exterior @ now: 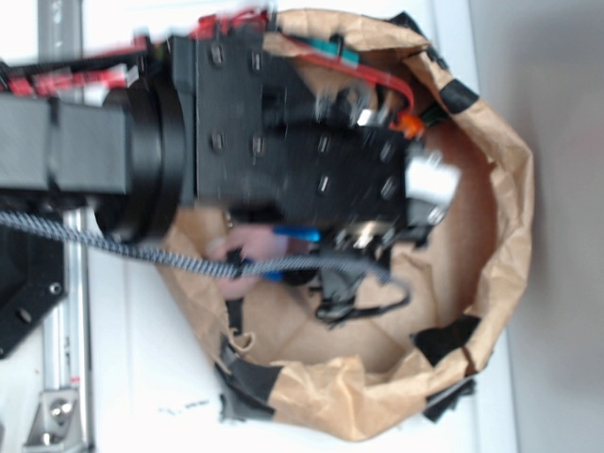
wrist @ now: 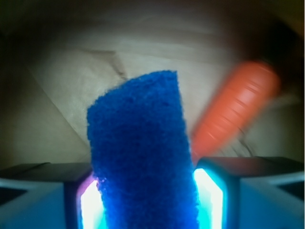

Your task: Grab the blue sponge.

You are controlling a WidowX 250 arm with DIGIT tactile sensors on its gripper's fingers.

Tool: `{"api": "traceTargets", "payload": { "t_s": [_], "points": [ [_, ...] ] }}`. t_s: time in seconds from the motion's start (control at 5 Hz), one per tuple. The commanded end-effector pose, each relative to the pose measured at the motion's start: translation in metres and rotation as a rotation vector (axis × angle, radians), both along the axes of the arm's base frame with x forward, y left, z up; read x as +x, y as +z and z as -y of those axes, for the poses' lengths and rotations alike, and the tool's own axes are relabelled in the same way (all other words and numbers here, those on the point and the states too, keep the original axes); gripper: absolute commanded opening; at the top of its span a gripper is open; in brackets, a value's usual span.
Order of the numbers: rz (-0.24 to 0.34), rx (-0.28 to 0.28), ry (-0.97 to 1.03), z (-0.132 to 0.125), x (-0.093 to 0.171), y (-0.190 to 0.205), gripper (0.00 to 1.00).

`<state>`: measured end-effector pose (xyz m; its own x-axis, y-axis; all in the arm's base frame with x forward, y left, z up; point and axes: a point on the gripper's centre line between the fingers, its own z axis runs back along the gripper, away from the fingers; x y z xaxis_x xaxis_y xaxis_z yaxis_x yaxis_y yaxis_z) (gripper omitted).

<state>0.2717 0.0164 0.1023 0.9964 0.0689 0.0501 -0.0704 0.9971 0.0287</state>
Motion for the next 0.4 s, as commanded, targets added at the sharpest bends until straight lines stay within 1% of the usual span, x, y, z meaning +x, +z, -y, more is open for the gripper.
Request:
{"api": "traceTargets", "payload": {
  "t_s": [0.0, 0.2],
  "points": [
    [0.107, 0.056, 0.254, 0.0057, -0.0133, 0.0661, 0.00],
    [0.140, 0.076, 0.289, 0.0048, -0.0215, 0.0667, 0.00]
  ]
}}
